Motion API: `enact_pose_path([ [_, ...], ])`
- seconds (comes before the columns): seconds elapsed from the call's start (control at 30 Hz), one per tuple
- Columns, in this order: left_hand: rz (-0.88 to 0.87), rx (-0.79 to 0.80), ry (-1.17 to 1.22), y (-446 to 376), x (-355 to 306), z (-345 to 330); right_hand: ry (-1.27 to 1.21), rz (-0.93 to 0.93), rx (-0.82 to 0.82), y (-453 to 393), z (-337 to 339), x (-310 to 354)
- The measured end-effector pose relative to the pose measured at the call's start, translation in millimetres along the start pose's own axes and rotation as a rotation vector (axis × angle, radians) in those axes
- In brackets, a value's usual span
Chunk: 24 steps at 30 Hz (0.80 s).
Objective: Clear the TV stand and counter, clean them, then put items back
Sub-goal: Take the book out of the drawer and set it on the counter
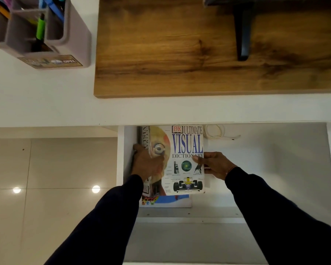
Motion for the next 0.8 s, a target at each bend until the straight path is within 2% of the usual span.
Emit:
enact_pose_path([
  [0.1, 0.020, -0.056, 0.070, 7.5, -3.0, 4.6, -0.020, 0.024, 0.014, 4.5, 4.5, -1.7],
  [0.23, -0.067, -0.086, 0.168, 17.8, -8.4, -2.9, -0.047, 0.036, 0.032, 11.2, 4.6, -4.4],
  [0.33, -0.057, 0.016, 0.336, 20.8, -3.1, -11.5, -0.059, 0.049, 0.024, 17.3, 2.2, -5.5],
  [0.5, -0.090, 0.204, 0.417, 42.9, -7.7, -11.7, -0.010, 0.044, 0.018, 35.8, -5.2, -5.6],
  [0.7, -0.077, 0.250, 0.511, 94.8, -21.1, 15.3, 0.085, -0.014, 0.100, 94.5, -17.8, -6.8],
  [0.8, -0.067, 0.306, 0.575, 126.9, -30.9, 28.8, -0.063, -0.057, 0.147, 130.1, -26.7, -7.8],
])
Point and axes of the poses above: each hand's wrist, its own y-axis away from the middle knuckle, its own z-axis out of the back of the hand, x = y × z, the point moved 8 cm from there along -y, towards the middle knuckle, and after that the axes turned 4 degrees about -z, right-handed, at the moved point
